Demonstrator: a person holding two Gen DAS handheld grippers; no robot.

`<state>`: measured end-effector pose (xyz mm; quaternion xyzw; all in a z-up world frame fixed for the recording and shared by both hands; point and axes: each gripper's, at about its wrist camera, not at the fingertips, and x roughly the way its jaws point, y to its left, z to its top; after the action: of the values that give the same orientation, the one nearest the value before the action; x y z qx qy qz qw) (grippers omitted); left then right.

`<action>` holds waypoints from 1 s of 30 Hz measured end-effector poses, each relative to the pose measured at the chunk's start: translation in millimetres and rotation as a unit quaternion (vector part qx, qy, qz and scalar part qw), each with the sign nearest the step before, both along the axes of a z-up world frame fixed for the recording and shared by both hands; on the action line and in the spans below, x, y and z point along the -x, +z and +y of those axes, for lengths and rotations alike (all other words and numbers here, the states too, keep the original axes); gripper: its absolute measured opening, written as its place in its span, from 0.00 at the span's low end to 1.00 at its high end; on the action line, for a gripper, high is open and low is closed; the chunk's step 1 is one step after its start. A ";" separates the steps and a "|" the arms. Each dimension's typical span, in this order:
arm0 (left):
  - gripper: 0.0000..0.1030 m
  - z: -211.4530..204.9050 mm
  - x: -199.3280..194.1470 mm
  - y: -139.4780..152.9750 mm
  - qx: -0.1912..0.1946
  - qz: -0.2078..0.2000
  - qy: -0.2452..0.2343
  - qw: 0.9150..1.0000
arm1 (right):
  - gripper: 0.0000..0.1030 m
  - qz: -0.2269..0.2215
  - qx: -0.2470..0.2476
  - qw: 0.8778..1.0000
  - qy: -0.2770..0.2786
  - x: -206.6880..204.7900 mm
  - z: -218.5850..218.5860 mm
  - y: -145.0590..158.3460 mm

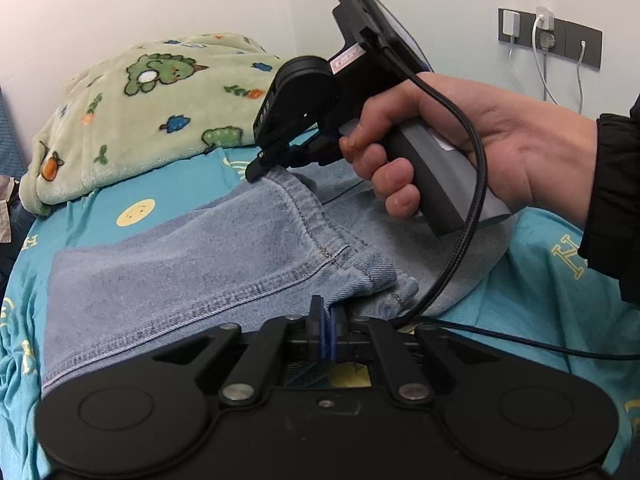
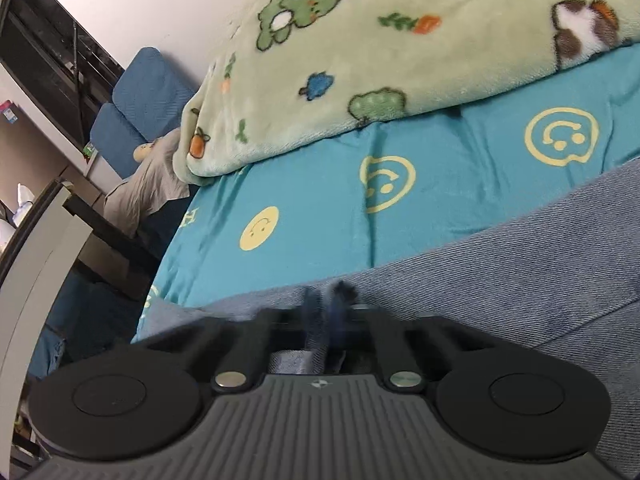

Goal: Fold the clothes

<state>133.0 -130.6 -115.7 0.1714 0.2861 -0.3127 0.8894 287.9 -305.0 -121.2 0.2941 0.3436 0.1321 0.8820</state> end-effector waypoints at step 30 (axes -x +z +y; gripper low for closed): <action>0.57 24.9 4.6 50.3 0.161 0.013 0.063 0.985 | 0.46 -0.024 0.128 0.967 -0.217 164.3 -128.0 94.0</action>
<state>128.4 -105.7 -65.3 0.0041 0.2535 -0.3003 0.9195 123.5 -433.0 -27.1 0.2434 0.2646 -0.1009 0.9276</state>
